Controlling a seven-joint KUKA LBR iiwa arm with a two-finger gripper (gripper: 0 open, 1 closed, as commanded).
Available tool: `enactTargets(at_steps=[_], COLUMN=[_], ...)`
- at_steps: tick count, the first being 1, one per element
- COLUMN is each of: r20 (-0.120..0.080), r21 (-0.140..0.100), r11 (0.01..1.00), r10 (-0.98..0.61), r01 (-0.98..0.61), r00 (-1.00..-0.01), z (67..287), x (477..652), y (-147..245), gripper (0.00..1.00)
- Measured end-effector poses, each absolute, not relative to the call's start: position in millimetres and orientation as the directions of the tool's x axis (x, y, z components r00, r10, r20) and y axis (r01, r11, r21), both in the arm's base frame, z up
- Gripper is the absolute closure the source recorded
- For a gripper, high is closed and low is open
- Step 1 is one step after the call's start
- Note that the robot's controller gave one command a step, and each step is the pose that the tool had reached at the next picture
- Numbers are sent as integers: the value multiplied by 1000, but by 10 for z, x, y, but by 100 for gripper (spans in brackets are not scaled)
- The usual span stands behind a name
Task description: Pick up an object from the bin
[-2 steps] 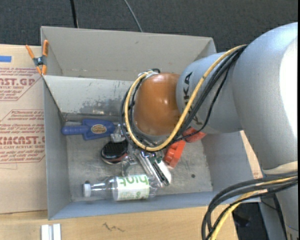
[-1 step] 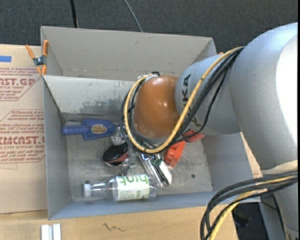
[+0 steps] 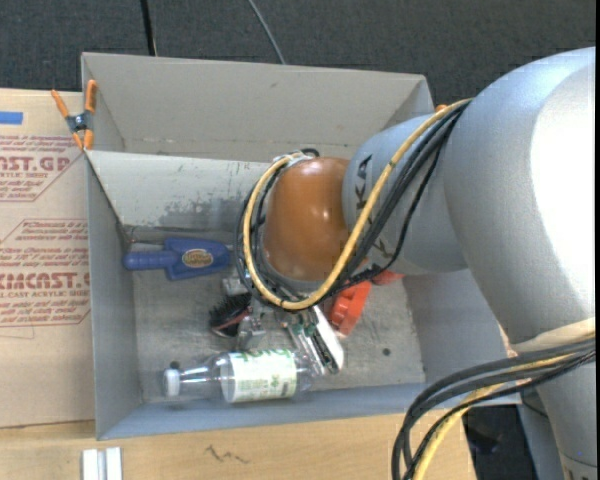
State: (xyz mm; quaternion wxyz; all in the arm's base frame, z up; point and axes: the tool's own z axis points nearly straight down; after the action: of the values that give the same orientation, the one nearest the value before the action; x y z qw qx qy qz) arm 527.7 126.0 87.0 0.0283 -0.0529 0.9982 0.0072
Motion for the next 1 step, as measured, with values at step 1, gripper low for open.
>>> enactTargets(at_steps=[1], r20=[-57], r21=[11], r11=[994], r10=[-105], r01=[-106], r00=[-993], z=[870], x=[5277], y=[1261], gripper=[100])
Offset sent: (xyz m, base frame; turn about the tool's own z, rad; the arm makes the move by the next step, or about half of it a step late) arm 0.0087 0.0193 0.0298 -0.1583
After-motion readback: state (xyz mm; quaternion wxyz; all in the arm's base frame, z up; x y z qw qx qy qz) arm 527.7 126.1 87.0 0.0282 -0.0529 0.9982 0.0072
